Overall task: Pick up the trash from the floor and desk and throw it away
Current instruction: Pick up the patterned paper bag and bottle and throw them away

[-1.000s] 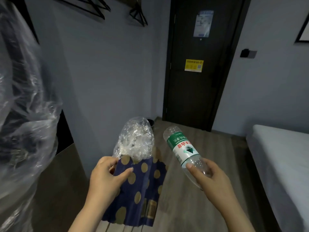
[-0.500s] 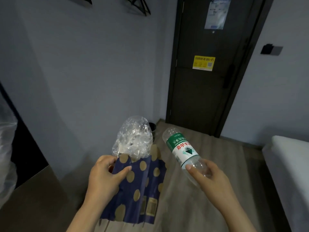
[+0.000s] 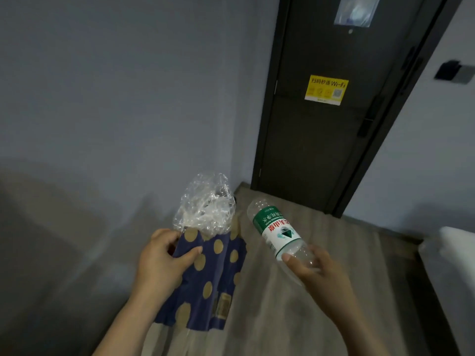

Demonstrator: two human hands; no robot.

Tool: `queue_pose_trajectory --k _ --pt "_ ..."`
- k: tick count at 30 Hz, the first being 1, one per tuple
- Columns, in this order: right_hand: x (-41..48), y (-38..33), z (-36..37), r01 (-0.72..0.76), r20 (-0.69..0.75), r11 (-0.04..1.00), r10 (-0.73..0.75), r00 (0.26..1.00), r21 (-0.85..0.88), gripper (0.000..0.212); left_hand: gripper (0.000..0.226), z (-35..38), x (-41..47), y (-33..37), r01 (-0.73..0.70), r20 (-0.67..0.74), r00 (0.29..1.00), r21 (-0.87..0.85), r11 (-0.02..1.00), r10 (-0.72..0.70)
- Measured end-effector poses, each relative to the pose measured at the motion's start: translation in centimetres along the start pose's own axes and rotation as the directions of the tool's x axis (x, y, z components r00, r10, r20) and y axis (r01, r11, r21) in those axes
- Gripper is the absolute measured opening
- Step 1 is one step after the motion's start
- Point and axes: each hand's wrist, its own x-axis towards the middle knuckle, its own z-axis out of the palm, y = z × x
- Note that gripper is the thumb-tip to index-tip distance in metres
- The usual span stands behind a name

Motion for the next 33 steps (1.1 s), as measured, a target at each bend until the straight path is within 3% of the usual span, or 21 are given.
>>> queue_pose_trajectory --k 5,11,17,22,33 --pt "9.7 -0.2 1.4 -0.029 0.024 1.0 0.029 0.999 -0.012 0.036 0.019 4.5 8.1 -1.9 0.036 0.019 0.999 0.024 0.999 -0.036" --pt "23.7 -0.9 2.9 -0.024 0.068 0.998 0.028 0.997 -0.055 0.061 0.023 10.5 18.5 -2.6 0.079 0.004 0.997 0.054 0.995 -0.079" --pt "36.5 -2.2 4.3 0.002 0.168 0.994 0.016 0.986 -0.107 0.065 0.035 14.6 28.6 -2.4 0.095 -0.078 0.994 0.169 0.981 -0.082" --pt "44.4 -2.7 8.3 -0.021 0.2 0.993 0.044 0.979 -0.113 0.064 0.03 16.8 35.4 -5.7 0.179 -0.118 0.98 0.16 0.971 -0.161" --pt "59.9 -3.6 20.5 -0.135 0.281 0.96 0.204 0.938 -0.247 0.074 0.022 20.4 51.3 -16.3 0.223 0.019 0.972 0.258 0.94 -0.236"
